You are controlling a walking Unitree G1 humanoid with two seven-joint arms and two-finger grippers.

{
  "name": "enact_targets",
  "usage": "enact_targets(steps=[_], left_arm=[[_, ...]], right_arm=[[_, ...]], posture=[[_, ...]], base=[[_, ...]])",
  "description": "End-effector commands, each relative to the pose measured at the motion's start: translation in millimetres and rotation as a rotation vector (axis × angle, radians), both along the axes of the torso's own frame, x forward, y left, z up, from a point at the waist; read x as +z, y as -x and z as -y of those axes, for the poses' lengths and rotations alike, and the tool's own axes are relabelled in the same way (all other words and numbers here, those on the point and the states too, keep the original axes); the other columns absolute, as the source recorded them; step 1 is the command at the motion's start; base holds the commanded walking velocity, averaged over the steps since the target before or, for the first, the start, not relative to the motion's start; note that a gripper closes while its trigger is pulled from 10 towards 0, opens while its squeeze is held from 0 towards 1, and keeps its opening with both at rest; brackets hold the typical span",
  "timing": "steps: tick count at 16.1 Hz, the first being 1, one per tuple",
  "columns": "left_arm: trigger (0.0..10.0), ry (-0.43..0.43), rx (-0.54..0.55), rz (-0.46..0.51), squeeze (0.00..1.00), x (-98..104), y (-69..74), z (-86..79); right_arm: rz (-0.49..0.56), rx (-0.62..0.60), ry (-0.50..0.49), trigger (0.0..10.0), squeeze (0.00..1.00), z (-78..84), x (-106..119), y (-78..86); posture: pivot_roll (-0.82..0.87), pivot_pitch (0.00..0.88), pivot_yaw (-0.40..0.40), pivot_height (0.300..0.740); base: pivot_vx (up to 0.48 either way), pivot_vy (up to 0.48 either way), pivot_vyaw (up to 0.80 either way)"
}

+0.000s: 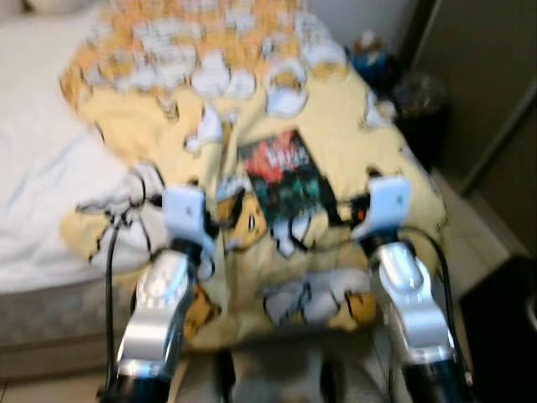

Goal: Clean up the room

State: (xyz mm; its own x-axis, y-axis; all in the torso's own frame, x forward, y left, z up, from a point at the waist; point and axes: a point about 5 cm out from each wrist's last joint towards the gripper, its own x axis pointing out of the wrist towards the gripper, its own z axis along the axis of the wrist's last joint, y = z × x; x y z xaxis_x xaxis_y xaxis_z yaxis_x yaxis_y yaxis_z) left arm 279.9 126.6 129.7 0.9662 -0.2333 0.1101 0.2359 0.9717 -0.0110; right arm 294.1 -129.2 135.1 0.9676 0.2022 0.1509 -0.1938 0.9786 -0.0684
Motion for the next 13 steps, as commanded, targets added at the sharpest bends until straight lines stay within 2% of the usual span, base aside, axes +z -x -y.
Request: enact_targets(steps=[1,6,8,11,12,13], left_arm=[[10.0,0.0,-0.021,-0.013,0.0,-0.3,0.8,8.0],[10.0,-0.018,0.009,-0.016,0.0,0.6,0.5,0.1],[10.0,-0.023,0.015,-0.02,0.0,0.7,2.7,-1.7],[10.0,-0.062,0.009,-0.034,0.0,2.3,11.6,-11.4],[10.0,-0.086,0.016,-0.039,0.0,4.7,15.3,-20.7],[10.0,-0.093,0.019,-0.041,0.0,5.7,16.6,-23.6]], right_arm=[[-0.027,-0.042,-0.005,10.0,0.0,15.8,-2.6,-3.5],[-0.054,-0.056,-0.032,10.0,0.0,20.4,-3.4,-14.6],[-0.093,-0.054,-0.086,10.0,0.0,20.3,-8.5,-19.7],[-0.146,-0.075,-0.12,10.0,0.0,24.2,-18.1,-36.7],[-0.166,-0.081,-0.15,10.0,0.0,23.8,-21.2,-42.8],[-0.175,-0.083,-0.174,10.0,0.0,23.3,-22.6,-44.3]], posture=[[-0.08,0.0,0.027,0.609],[-0.06,0.004,0.021,0.609],[-0.05,0.017,0.025,0.609],[0.01,0.056,0.059,0.609],[0.05,0.068,0.078,0.609],[0.06,0.073,0.084,0.609]], base=[[0.0,0.0,0.0],[0.0,0.0,0.0],[0.0,0.0,0.0],[0.0,0.0,0.0],[0.0,0.0,0.0],[0.0,0.0,0.0]])
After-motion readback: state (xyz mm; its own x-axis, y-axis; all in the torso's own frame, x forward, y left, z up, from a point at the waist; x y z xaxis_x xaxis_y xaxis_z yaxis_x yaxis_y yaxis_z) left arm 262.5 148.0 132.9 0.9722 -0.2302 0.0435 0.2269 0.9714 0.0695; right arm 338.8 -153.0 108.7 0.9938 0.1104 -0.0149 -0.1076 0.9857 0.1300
